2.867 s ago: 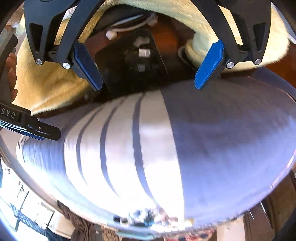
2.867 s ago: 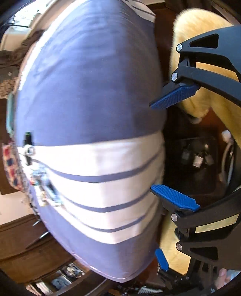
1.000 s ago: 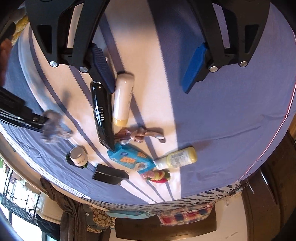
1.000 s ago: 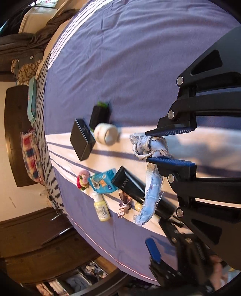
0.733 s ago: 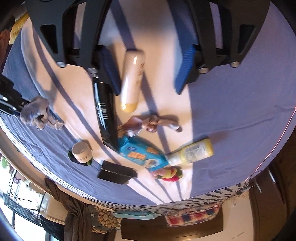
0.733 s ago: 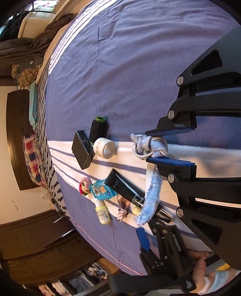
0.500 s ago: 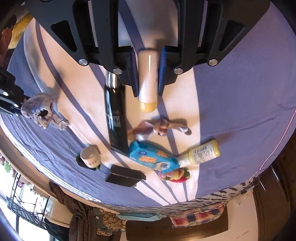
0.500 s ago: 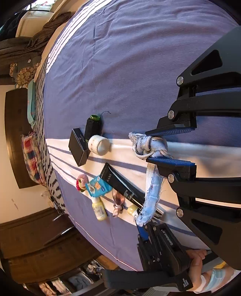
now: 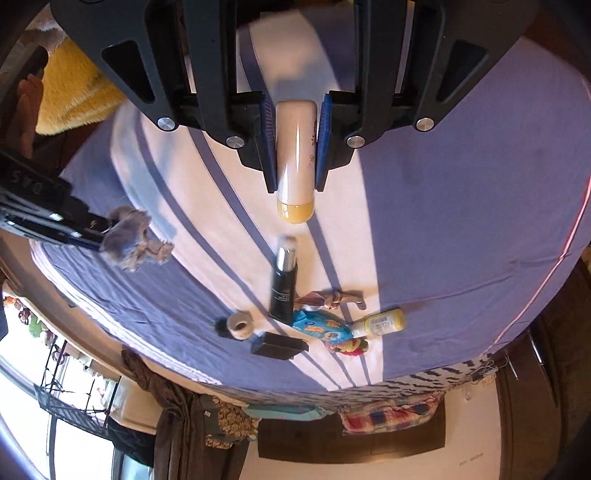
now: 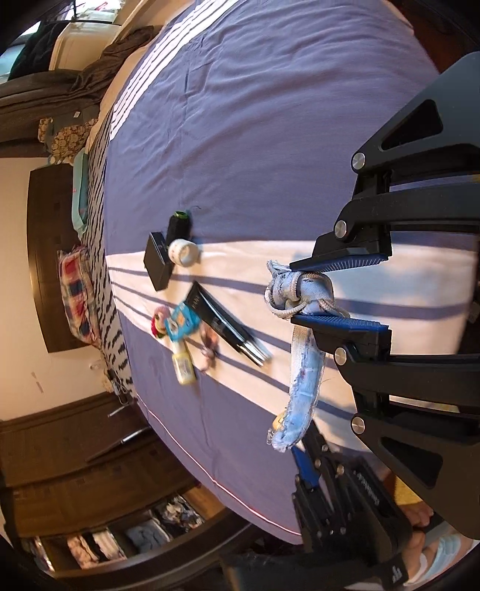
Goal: Collect trash
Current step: 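Lower the cloth and white stick into the floor bin and open both tools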
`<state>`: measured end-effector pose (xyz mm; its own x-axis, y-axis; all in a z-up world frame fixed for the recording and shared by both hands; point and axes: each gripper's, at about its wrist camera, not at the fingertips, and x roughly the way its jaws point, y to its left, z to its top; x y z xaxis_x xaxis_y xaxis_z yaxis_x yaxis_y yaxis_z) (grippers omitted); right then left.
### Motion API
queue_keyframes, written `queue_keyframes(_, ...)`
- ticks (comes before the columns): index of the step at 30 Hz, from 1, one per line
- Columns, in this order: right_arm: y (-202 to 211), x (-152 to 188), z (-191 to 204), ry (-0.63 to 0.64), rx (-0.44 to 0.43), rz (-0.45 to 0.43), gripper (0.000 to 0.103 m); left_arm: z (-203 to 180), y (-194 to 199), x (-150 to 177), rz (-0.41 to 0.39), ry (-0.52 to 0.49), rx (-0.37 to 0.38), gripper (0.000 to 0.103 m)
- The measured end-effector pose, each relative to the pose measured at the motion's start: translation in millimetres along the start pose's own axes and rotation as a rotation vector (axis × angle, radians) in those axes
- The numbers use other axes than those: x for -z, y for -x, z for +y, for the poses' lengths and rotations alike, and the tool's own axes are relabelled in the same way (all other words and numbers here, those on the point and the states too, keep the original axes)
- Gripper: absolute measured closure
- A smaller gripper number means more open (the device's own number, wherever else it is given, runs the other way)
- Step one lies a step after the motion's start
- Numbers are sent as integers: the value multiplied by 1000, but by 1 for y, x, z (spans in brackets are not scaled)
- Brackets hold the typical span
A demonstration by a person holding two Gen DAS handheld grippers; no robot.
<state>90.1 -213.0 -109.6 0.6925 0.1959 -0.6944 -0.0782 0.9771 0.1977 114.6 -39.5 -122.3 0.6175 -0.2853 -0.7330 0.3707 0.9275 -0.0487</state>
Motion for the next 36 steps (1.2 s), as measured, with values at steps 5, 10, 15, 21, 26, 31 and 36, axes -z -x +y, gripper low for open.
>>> queue_keyframes(5, 21, 30, 12, 38, -4, 18, 80, -3, 37, 27, -25, 12, -16, 85)
queue_keyframes(10, 34, 68, 26, 67, -25, 73, 80, -8, 56, 66, -1, 19, -5, 85)
queue_keyframes(15, 36, 104, 31, 67, -37, 142, 79, -13, 52, 104, 66, 39, 9, 85)
queue_keyframes(21, 23, 143, 22, 42, -34, 248, 79, -23, 26, 142, 191, 40, 35, 85)
queue_keyframes(26, -4, 174, 14, 10, -21, 356, 79, -33, -6, 177, 320, 37, 50, 85)
queue_keyframes(31, -34, 198, 12, -31, -15, 448, 79, -41, -33, 198, 412, 34, 89, 85)
queue_keyframes(36, -46, 205, 9, -53, -2, 483, 77, -35, -46, 206, 454, 64, 108, 84)
